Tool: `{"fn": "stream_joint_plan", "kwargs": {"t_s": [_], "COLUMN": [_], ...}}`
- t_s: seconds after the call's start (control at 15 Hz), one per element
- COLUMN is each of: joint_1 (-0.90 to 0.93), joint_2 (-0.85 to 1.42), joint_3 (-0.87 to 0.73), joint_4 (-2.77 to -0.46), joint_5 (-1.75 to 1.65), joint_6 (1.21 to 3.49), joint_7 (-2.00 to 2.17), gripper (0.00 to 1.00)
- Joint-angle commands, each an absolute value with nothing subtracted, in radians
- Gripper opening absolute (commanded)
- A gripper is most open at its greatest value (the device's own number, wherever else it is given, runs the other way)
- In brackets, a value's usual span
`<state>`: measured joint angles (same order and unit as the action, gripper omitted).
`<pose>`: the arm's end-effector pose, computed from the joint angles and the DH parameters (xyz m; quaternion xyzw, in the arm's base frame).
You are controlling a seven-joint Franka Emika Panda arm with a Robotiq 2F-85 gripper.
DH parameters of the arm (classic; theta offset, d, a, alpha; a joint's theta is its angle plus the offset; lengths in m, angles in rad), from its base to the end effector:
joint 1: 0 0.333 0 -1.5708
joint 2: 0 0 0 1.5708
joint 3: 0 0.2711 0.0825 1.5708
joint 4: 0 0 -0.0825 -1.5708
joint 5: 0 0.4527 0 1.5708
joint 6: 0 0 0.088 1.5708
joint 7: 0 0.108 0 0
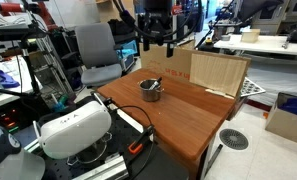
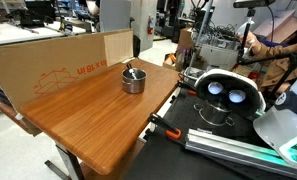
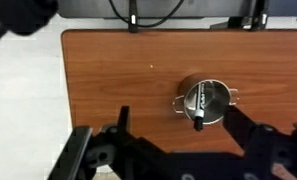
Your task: Pick up the pen from the silver pot and put it on the table.
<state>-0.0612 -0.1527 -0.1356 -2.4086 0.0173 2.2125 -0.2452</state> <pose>0.5165 -0.1004 0.2785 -0.9994 -0.0199 0.0182 0.0216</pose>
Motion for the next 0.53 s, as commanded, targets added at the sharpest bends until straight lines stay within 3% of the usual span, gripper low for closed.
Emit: {"fn": "stream_joint_plan", "kwargs": {"t_s": [0.0, 0.47], "joint_1": [-0.05, -0.043], "joint_2": [-0.082, 0.07], "joint_3": [-0.106, -0.061], "joint_4": [-2.396, -2.351], "joint_5": [0.049, 0.127], "joint_6": [2.29, 2.398], "joint_7": [-0.219, -0.23], "gripper": [1.0, 1.0]}}
